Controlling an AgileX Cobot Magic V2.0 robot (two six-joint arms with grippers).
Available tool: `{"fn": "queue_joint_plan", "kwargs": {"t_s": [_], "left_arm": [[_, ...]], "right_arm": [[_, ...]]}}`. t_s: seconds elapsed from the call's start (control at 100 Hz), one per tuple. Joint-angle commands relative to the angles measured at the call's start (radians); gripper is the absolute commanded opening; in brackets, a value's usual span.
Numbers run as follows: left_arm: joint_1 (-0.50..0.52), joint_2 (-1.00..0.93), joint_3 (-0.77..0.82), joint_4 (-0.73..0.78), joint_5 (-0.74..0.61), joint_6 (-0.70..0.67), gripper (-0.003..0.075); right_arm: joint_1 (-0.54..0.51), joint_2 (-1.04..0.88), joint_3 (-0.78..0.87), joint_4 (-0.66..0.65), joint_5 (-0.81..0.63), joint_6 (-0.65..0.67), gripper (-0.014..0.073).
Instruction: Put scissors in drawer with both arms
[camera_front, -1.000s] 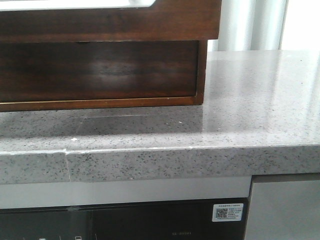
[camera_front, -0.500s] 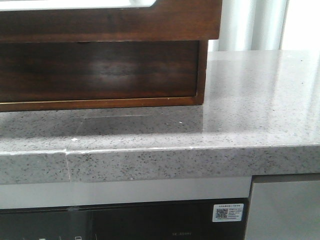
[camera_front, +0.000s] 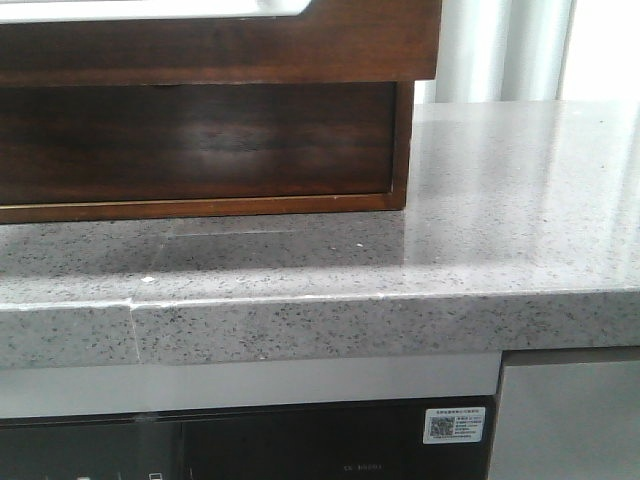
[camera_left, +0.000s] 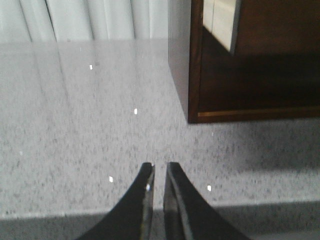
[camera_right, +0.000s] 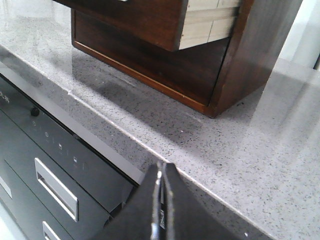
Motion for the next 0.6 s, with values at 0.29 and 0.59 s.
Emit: {"fn": "queue_joint_plan", "kwargs": {"t_s": [0.29,0.59], "left_arm": [[0.003,-0.034,0.016,0.04,0.024,-0.013,0.0003],[0.003,-0.034,0.016,0.04,0.024,-0.013,0.0003]], "right_arm": [[-0.005,0.01,-0.027,0.011,-0.063,-0.001,-0.0116],[-0.005,0.01,-0.027,0.011,-0.063,-0.001,-0.0116]]}}
